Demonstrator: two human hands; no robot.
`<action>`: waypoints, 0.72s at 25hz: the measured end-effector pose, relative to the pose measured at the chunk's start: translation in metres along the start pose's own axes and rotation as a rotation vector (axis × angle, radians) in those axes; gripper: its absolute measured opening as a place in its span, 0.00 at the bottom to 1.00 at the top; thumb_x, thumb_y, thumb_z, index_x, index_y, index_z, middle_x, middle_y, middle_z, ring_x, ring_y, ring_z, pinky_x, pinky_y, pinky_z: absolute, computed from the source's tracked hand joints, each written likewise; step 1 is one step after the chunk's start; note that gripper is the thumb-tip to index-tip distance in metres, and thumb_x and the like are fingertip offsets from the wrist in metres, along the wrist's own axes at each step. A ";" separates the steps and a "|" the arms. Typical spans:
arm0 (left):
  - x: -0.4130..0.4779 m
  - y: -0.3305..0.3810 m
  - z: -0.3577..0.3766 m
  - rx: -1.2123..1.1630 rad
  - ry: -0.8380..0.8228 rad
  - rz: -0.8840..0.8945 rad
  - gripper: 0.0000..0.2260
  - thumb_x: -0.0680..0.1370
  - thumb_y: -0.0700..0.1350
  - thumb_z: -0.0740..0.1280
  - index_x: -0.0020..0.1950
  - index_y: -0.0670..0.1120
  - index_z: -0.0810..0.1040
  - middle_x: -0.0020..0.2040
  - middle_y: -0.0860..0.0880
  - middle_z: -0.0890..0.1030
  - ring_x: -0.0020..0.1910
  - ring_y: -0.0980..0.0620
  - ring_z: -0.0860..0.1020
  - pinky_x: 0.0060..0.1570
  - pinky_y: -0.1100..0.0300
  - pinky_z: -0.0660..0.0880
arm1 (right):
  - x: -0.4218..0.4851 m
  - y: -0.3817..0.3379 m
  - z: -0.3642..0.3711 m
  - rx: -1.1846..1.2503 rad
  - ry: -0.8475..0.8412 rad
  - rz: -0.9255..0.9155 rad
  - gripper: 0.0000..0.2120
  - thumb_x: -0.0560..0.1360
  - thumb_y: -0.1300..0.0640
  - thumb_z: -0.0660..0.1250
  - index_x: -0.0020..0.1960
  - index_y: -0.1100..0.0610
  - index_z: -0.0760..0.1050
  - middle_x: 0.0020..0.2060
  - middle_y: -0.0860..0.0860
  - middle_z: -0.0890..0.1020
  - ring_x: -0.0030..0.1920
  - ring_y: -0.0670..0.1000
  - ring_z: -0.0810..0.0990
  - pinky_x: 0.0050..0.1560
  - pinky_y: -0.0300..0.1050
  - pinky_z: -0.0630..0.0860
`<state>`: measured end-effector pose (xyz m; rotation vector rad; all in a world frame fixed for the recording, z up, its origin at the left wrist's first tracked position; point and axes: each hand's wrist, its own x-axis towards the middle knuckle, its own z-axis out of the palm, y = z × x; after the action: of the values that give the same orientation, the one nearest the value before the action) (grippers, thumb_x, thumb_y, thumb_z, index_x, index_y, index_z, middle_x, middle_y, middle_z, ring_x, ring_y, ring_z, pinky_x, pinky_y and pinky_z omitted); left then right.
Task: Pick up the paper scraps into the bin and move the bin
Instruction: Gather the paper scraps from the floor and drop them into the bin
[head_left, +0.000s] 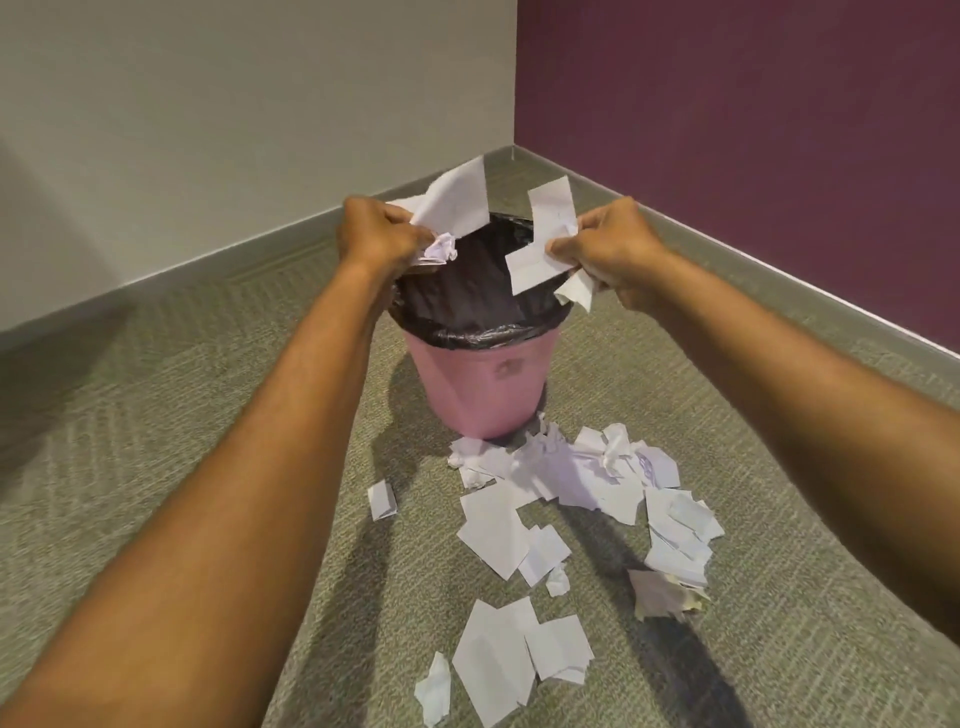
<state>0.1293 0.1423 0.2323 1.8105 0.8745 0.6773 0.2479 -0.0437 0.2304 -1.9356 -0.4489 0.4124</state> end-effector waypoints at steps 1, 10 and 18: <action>0.006 -0.002 0.008 0.044 -0.025 -0.018 0.06 0.66 0.33 0.76 0.35 0.41 0.81 0.35 0.46 0.77 0.36 0.46 0.80 0.30 0.60 0.76 | 0.008 0.000 0.006 -0.024 -0.003 0.012 0.07 0.75 0.63 0.71 0.51 0.63 0.79 0.45 0.57 0.85 0.42 0.54 0.85 0.33 0.46 0.79; 0.029 -0.031 0.035 0.192 -0.206 -0.051 0.10 0.67 0.38 0.78 0.46 0.38 0.84 0.42 0.42 0.83 0.39 0.47 0.81 0.38 0.54 0.80 | 0.055 0.006 0.036 -0.091 0.017 0.125 0.15 0.76 0.60 0.68 0.60 0.66 0.75 0.52 0.59 0.83 0.49 0.58 0.84 0.50 0.56 0.83; -0.023 -0.058 0.027 0.032 0.312 0.110 0.18 0.73 0.49 0.67 0.24 0.45 0.72 0.23 0.51 0.69 0.24 0.54 0.67 0.30 0.59 0.68 | 0.032 0.018 0.022 -0.156 0.172 -0.068 0.10 0.75 0.59 0.63 0.40 0.64 0.80 0.34 0.57 0.78 0.35 0.53 0.76 0.37 0.51 0.76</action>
<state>0.1216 0.1246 0.1672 1.8192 0.9982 1.0412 0.2674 -0.0171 0.2024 -2.0804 -0.4433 0.1689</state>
